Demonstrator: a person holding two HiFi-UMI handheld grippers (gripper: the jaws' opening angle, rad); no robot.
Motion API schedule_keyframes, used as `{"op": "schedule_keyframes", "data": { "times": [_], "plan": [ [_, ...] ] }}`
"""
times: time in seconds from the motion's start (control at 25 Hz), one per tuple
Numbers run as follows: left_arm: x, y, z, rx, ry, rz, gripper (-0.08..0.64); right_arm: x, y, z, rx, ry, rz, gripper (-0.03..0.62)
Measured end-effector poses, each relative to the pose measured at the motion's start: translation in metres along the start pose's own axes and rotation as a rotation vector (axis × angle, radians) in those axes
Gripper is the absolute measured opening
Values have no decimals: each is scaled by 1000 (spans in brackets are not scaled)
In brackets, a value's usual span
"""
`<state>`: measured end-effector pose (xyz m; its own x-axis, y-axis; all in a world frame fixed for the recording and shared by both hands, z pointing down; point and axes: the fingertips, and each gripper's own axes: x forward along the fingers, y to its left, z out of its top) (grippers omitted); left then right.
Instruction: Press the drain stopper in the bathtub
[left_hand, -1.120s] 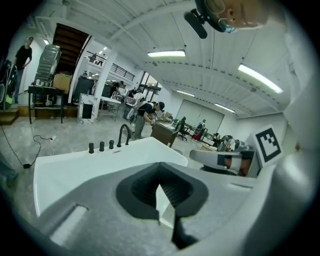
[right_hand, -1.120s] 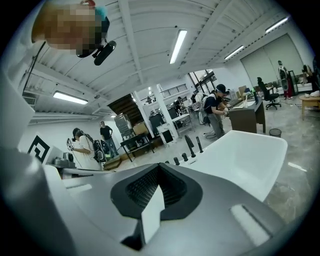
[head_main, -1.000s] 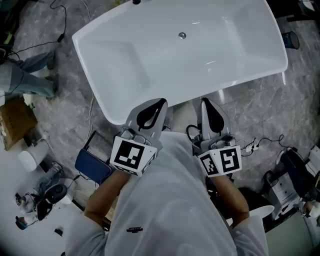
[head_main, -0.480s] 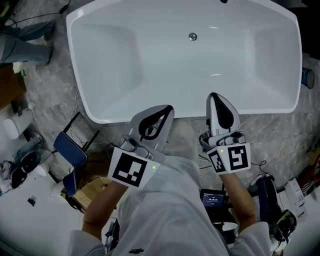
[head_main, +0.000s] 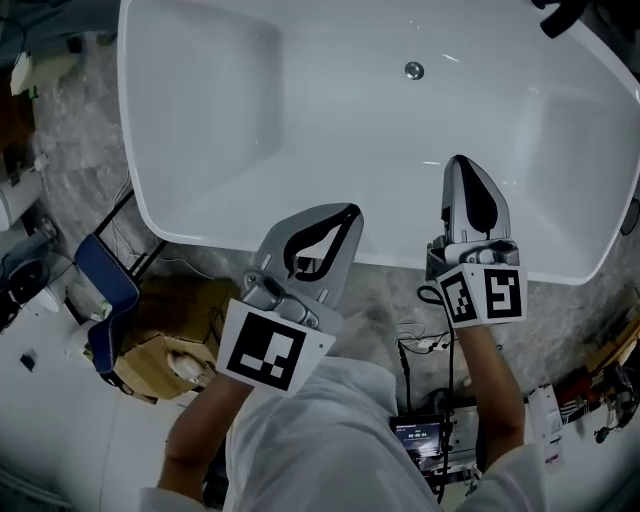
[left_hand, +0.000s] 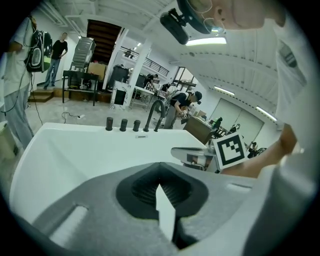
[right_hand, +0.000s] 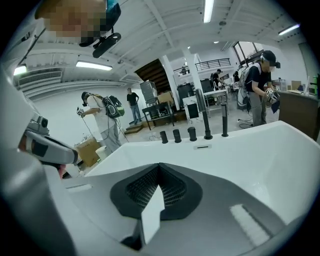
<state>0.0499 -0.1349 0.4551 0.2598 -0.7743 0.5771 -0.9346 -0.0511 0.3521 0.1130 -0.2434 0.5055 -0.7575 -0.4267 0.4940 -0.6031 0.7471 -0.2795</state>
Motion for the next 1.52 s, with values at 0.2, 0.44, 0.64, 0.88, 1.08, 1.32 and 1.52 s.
{"op": "schedule_keyframes", "data": {
  "times": [0.2,0.44,0.64,0.88,1.08,1.32,1.52],
  "plan": [
    [29,16,-23,10,14,-12,0,46,-28,-33,-32,43,-20,0],
    [94,51,-71,-44,17,1,0,114,-73,-90,-36,72,-2,3],
    [133,101,-132,-28,28,-24,0,193,-86,-174,-4,124,-26,3],
    [194,124,-175,-16,55,-53,0,257,-129,-252,74,179,-20,2],
    [221,154,-196,21,51,-70,0,299,-145,-288,13,211,-56,0],
    [265,161,-227,27,52,-76,0,336,-202,-348,59,230,-82,0],
    [293,170,-251,22,65,-82,0,375,-244,-391,24,282,-85,0]
  ]
}}
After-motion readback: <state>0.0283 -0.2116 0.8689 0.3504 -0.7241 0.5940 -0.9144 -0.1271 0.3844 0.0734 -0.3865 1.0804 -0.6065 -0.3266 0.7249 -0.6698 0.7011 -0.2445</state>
